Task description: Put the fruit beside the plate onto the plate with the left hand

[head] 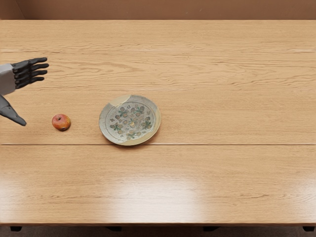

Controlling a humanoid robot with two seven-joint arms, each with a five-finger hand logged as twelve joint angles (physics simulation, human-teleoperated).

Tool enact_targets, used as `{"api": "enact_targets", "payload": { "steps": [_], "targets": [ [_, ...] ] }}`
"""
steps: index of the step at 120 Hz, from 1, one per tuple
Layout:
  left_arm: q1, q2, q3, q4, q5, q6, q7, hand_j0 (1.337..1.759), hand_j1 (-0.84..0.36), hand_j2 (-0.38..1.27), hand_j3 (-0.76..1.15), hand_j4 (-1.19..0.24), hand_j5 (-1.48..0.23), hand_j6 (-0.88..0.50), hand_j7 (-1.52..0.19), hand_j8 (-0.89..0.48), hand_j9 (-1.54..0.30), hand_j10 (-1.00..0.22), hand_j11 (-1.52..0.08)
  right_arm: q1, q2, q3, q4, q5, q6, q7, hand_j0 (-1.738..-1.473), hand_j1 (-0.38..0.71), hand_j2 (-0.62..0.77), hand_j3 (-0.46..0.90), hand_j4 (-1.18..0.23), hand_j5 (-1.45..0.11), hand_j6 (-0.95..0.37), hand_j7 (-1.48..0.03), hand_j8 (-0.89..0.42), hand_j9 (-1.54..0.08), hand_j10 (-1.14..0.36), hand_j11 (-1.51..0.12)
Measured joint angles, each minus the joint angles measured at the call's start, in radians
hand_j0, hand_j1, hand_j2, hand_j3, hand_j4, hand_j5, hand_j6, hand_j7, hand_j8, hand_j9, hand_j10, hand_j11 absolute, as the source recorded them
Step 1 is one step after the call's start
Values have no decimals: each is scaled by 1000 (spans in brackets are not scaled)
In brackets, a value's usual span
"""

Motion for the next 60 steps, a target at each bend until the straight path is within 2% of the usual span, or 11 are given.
{"api": "enact_targets", "payload": {
  "steps": [24,39,42,47,60],
  "targets": [
    [12,-17,1,9,9,0,0,1658,349,5,0,-4,-1,-5,-1,-5,0,-3,0,-2,0,-1,-1,0,-1,0,-1658,-349,0,0,0,0,-1,0,-1,0,0,0],
    [10,-78,3,-6,95,8,0,1658,349,5,0,-4,-1,-5,-1,-4,0,-3,0,-2,0,-1,-2,-1,-1,0,-1658,-349,0,0,0,0,-1,0,-1,0,0,0],
    [-10,-81,3,-6,116,20,0,1658,349,6,0,-5,-1,-6,-1,-5,0,-4,0,-2,0,-1,-2,-1,-1,0,-1658,-349,0,0,0,0,-1,0,-1,0,0,0],
    [-59,-85,3,-4,151,48,0,1658,349,5,0,-4,-1,-5,-1,-5,0,-4,0,-2,0,-1,-2,-1,-1,0,-1658,-349,0,0,0,0,-1,0,-1,0,0,0],
    [-59,-130,8,1,264,247,0,1658,349,5,0,-5,-1,-6,-1,-6,-1,-4,0,-2,0,-2,-2,-1,-1,0,-1658,-349,0,0,0,0,-1,0,-1,0,0,0]
  ]
}}
